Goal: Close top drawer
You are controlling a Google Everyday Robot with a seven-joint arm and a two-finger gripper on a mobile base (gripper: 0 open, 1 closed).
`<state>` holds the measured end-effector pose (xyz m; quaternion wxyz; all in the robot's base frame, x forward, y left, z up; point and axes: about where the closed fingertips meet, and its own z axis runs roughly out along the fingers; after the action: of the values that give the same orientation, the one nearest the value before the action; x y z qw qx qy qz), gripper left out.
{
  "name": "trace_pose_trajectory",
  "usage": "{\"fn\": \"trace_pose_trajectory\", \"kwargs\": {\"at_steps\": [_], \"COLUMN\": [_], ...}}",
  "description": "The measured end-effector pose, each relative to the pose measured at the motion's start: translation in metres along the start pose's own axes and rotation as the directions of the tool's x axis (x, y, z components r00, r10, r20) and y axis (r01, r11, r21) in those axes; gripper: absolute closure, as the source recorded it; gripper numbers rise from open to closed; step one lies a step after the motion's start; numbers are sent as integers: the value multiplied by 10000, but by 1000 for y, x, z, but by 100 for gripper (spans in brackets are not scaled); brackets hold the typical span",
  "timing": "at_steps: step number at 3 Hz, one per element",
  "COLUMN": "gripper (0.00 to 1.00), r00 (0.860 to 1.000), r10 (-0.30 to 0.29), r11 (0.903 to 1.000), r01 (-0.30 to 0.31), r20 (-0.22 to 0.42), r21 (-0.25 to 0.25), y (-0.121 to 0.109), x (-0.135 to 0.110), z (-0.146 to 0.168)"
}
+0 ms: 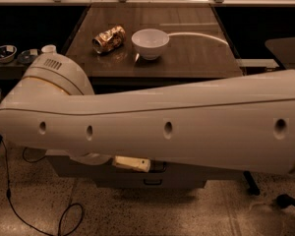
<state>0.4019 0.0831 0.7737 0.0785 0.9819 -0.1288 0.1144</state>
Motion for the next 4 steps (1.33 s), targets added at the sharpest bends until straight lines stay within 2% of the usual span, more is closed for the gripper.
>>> {"fn": "trace_pose_trajectory", "kwargs": {"at_steps": [1, 2, 3, 4], "gripper": [0, 0, 0, 0], "r00": [9894, 9534, 9105, 8773], "r10": [-1193, -2297, -2921, -3183], "r11": [9928, 9717, 9500, 9375], "r01": [1200, 2361, 3115, 3475], "r20": [823, 1954, 2928, 3591], "r21": [-39, -95, -210, -179], "y": [-5, -8, -4, -3], "x": [4, -1, -7, -13], "z": [18, 38, 54, 67]}}
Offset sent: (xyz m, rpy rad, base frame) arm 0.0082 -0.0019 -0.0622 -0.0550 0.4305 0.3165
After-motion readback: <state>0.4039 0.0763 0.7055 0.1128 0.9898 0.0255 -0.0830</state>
